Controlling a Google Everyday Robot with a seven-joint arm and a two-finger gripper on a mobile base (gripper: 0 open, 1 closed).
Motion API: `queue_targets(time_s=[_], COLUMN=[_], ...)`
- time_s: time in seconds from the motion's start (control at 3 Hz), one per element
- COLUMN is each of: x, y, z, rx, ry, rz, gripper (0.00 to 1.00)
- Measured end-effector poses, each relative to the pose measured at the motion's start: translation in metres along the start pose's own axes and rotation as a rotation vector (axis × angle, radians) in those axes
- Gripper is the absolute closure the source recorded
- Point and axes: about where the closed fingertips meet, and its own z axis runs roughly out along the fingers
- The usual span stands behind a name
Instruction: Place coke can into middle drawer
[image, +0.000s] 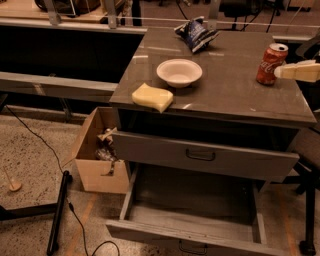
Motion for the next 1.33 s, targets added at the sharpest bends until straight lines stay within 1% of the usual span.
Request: queue_targets(time_s=[0.33,0.67,1.0,1.33], x=[0.002,0.023,0.037,0.043], y=[0.003,0.0,-0.004,-0.004], z=[0.004,0.016,0.031,0.05], rx=[0.0,0.016,0.049,0.075], ry=[-0.002,0.0,0.003,-0.01], rz=[-0.002,0.003,0.014,0.022], gripper=[0.0,0.0,0.0,0.0])
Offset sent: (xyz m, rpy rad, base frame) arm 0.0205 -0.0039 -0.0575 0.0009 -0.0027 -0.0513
